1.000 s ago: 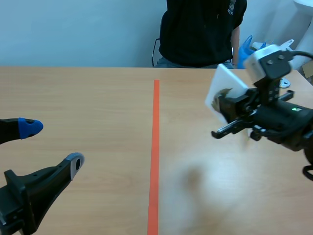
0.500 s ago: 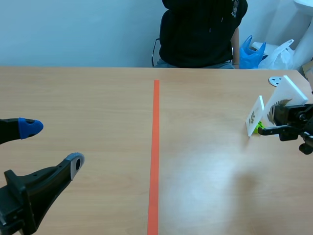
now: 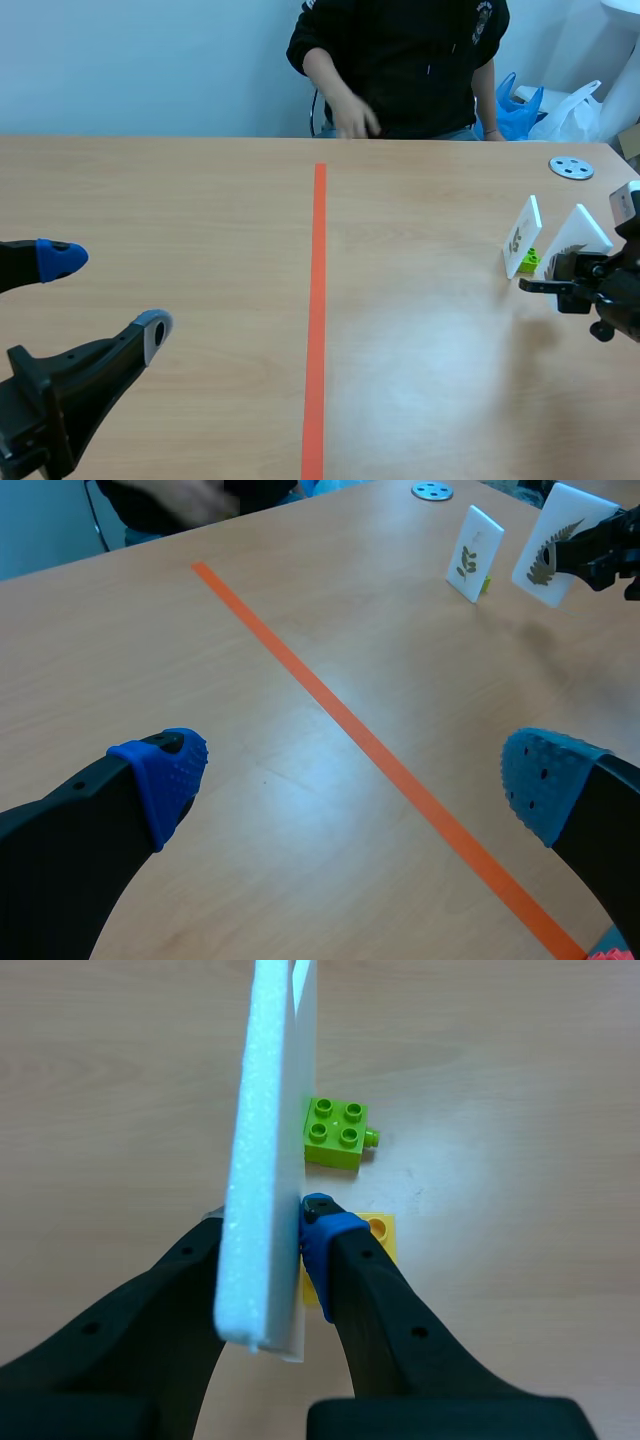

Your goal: Sort the leaf by its shape. The table is split by an orange tape line. A compound leaf with several leaflets goes to the left side, a simple leaf with one blade goes to the right side. Return to the home posture when a red brick is placed on the table.

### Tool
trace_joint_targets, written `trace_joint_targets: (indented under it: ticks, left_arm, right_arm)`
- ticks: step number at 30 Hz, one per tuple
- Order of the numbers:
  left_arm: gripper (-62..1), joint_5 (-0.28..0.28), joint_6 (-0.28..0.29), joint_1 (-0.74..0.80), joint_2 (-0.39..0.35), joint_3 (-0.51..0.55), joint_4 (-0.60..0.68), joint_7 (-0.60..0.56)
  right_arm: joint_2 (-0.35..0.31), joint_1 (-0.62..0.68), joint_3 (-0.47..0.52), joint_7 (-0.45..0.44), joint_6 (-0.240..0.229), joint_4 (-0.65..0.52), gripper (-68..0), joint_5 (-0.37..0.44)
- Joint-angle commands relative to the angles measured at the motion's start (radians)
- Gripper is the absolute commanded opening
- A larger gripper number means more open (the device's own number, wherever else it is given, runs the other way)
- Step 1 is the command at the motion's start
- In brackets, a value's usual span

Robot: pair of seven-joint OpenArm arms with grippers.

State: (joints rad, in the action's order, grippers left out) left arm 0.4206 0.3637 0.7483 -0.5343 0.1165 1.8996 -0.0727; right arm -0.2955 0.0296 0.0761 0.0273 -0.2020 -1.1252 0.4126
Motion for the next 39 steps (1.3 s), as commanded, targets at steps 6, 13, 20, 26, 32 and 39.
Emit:
trace_joint_targets:
  ticks: [6,13,20,26,32,39]
  left_arm:
    - [1.4,0.01,-0.002,0.002,0.007,0.003,0.014,-0.017]
    - [1.4,0.01,-0.002,0.002,0.007,0.003,0.014,-0.017]
    - [1.4,0.01,-0.002,0.002,0.007,0.003,0.014,-0.017]
    - [1.4,0.01,-0.002,0.002,0.007,0.003,0.014,-0.017]
    - [1.4,0.01,-0.002,0.002,0.007,0.003,0.014,-0.017]
    - [1.4,0.01,-0.002,0.002,0.007,0.003,0.014,-0.017]
  right_arm:
    - [0.019,-0.077,-0.032,-0.019,-0.004,0.07,-61.4,0.006]
    - [0.041,-0.109,-0.069,-0.041,0.008,0.102,-61.3,-0.071]
    - [0.058,-0.116,-0.119,-0.085,0.054,0.121,-61.3,-0.147]
    - [0.058,-0.127,-0.128,-0.141,0.069,0.192,-61.3,-0.174]
    - [0.057,-0.132,-0.128,-0.157,0.079,0.209,-60.7,-0.175]
    - [0.054,-0.132,-0.118,-0.165,0.079,0.209,-54.4,-0.174]
